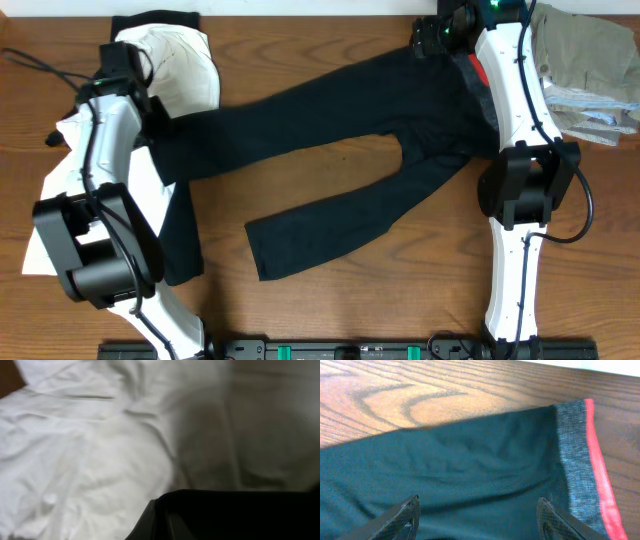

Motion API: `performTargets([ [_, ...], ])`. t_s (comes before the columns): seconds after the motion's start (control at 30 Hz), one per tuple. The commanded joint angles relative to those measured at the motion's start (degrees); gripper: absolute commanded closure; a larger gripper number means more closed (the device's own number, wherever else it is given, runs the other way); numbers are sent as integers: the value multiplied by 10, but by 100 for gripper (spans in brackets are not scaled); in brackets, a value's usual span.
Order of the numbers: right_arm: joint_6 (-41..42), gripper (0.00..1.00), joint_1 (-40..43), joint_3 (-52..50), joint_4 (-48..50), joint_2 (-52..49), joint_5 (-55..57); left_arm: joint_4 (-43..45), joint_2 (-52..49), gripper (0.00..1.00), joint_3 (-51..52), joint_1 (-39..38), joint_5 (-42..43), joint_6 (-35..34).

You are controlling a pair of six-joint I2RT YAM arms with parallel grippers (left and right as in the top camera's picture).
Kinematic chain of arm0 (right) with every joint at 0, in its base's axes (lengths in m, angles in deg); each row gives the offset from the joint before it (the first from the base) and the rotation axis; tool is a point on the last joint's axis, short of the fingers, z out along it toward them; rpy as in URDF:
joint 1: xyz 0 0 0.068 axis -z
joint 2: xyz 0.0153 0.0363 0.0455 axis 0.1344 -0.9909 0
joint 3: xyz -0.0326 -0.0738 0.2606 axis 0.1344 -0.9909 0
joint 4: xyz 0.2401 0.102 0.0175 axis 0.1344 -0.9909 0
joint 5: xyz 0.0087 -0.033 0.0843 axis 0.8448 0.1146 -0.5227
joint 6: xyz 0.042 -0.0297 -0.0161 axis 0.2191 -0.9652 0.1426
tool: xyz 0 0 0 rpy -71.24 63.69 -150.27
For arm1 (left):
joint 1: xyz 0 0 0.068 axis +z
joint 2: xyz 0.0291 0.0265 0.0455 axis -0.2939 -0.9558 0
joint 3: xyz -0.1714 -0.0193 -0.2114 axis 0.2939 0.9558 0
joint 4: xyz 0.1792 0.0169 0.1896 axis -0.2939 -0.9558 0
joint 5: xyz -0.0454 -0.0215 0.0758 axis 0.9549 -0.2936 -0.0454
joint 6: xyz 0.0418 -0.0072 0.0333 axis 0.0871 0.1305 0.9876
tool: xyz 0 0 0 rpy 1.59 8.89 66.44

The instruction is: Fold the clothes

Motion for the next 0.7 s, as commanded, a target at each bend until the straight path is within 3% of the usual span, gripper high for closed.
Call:
performTargets([
  [0.0, -3, 27, -7, 9, 9, 0, -2, 0, 0, 94, -11, 28, -17, 7],
  [0.1, -2, 25, -4, 9, 29, 0, -2, 0, 0, 93, -11, 36, 0, 7],
  [0.13, -2, 25, -3, 9, 37, 0, -2, 0, 0, 83, -11, 36, 8, 7],
  [0.23, -11, 24, 4, 9, 50, 0, 0, -1, 0, 22, -11, 29, 28, 7],
  [0.27, -16, 24, 8, 9, 54, 0, 2, -2, 0, 7, -12, 25, 28, 7],
  [0.3, -26, 23, 13, 9, 56, 0, 3, -3, 0, 2, -12, 21, 28, 7],
  [0.67, -169, 17, 54, 9, 94, -49, 6, -67, 42, 2, -13, -64, 46, 6],
])
